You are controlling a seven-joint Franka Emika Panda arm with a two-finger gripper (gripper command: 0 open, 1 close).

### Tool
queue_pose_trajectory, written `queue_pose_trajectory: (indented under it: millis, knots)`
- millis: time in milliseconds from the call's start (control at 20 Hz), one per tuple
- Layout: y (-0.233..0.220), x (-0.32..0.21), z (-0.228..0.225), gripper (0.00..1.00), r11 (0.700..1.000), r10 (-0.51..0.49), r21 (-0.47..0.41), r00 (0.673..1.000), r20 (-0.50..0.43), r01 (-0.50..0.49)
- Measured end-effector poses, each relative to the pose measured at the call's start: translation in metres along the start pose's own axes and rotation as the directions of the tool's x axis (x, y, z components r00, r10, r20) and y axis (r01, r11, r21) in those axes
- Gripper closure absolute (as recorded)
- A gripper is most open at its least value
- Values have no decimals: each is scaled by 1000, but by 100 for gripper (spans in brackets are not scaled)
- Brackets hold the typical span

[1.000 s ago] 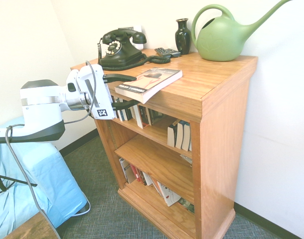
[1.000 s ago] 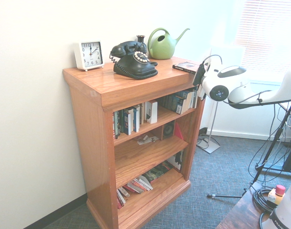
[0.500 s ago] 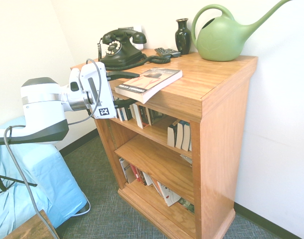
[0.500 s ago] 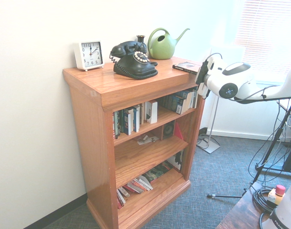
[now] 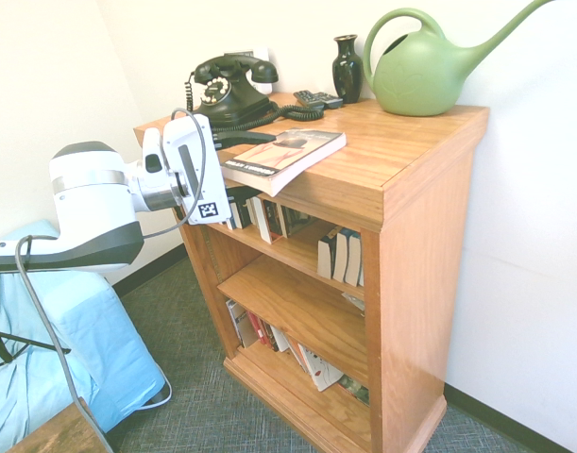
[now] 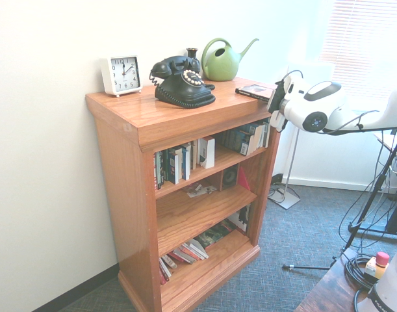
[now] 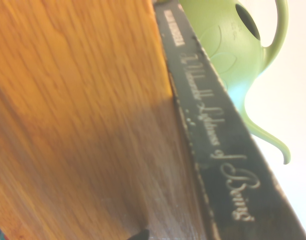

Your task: Organize the shelf

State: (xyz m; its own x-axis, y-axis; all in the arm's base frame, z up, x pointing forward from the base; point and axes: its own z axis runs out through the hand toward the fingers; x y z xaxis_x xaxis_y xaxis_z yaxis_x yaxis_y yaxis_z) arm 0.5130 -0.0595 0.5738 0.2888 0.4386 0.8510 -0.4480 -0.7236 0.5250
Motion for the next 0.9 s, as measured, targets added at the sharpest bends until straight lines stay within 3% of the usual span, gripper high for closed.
queue_pose_trajectory:
  millis: [900]
  knots:
    - [-8,0,-1,100,1000,4,8,1000,2,-4]
